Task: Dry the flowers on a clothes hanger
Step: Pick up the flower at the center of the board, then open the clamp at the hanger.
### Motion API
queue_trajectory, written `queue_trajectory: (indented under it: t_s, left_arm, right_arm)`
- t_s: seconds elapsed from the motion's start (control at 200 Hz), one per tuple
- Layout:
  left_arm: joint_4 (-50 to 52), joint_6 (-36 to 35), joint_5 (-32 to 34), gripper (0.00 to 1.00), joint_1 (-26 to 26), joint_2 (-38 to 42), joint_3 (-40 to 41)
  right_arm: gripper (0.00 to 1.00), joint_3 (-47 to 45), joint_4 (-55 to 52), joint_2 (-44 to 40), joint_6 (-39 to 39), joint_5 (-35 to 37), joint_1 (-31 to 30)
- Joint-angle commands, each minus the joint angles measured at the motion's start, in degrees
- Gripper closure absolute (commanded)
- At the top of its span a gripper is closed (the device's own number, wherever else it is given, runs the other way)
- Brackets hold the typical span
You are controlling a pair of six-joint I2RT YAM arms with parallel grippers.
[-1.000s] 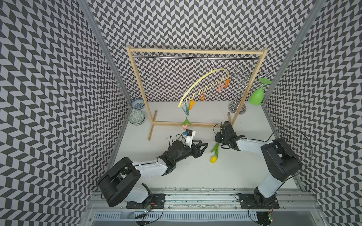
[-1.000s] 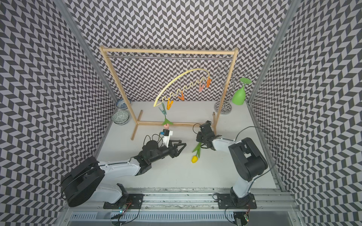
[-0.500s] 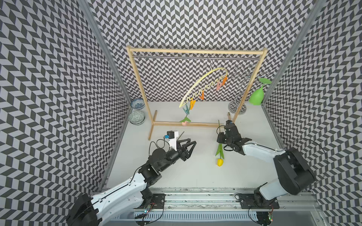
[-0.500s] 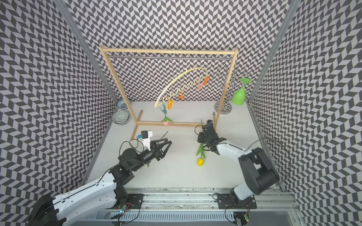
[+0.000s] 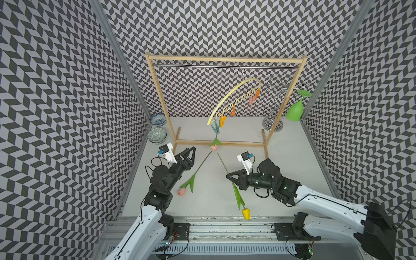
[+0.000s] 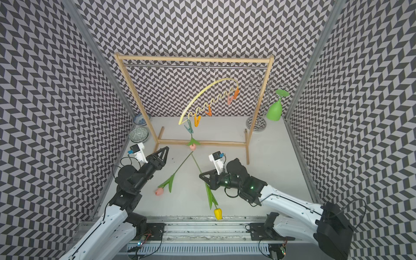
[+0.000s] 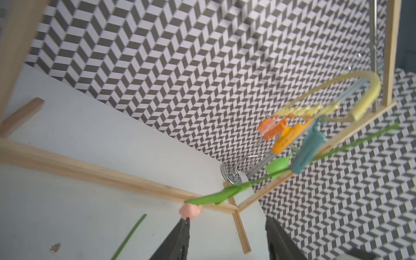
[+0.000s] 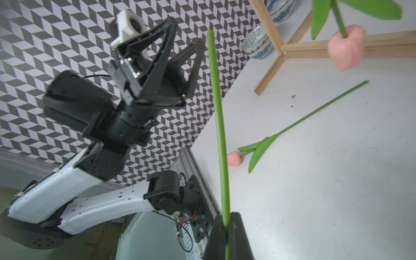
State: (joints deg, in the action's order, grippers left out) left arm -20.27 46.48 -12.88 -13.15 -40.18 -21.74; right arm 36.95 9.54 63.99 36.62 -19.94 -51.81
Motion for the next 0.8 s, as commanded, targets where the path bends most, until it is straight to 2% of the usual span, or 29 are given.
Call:
queue_trajectory:
  t_s: [0.0,0.2,0.34,0.496,0.626,0.796]
  left_arm:
    - [-4.86,4.52,-8.29,0.42,3.68,-4.45,-2.88]
    - [-7.36,2.48,-9.9,0.38,3.7,-13.89,-10.12]
    - [-7.15,2.37,-9.32,0.35,3.52,-17.28,-13.01]
    - [-10.16,1.37,-13.43,0.3,2.95,-20.25,-14.85]
    - [-12.76,-1.56,-14.71,0.28,-0.33,-22.14,-16.93]
    - [-14.61,-8.19,-14.35,0.26,-5.76,-25.49,-21.44]
  right_arm:
    - [1.0,4.55,6.14,3.83,4.85,2.27,-0.7]
    - [1.0,18.2,4.37,15.44,9.96,13.74,-0.11]
    - [1.0,24.68,-0.85,19.85,11.73,16.39,2.57]
    - [1.0,22.77,-0.94,15.83,11.36,18.03,3.93]
    - [1.0,18.51,-1.22,10.16,10.51,20.97,4.64]
    - [1.0,16.02,-4.59,5.23,8.89,19.59,8.23]
